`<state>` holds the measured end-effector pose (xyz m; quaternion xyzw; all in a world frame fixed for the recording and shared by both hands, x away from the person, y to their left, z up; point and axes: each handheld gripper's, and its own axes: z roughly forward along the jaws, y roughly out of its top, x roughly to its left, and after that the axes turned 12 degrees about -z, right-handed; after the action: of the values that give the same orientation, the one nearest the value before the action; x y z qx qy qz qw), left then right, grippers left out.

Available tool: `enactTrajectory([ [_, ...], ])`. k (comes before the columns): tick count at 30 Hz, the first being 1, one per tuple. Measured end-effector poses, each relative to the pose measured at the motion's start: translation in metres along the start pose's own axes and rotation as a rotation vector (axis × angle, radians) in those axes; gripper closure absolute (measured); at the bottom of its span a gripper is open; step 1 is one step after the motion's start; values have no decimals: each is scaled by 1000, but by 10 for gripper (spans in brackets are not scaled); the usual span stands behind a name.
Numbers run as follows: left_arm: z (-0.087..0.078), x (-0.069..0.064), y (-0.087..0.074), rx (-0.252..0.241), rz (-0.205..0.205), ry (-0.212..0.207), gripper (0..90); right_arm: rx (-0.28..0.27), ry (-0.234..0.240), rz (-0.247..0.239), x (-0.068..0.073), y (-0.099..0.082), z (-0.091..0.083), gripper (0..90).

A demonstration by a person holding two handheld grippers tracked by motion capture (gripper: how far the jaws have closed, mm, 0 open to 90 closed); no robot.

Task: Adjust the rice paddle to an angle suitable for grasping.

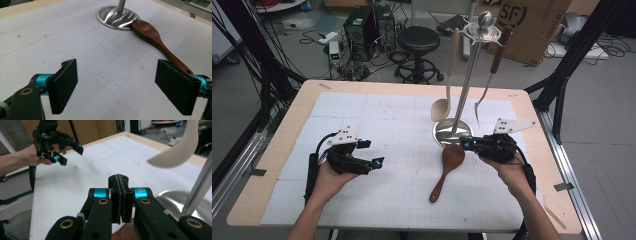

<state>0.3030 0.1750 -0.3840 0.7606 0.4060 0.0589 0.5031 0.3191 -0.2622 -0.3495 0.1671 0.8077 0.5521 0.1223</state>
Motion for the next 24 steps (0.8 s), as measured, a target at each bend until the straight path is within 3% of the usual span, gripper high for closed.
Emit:
enactTrajectory([
  [11, -1, 1, 0, -7, -3, 1, 192, 46, 31, 39, 14, -36, 10, 894],
  [24, 0, 0, 0, 0, 3, 0, 192, 105, 60, 32, 28, -57, 23, 894],
])
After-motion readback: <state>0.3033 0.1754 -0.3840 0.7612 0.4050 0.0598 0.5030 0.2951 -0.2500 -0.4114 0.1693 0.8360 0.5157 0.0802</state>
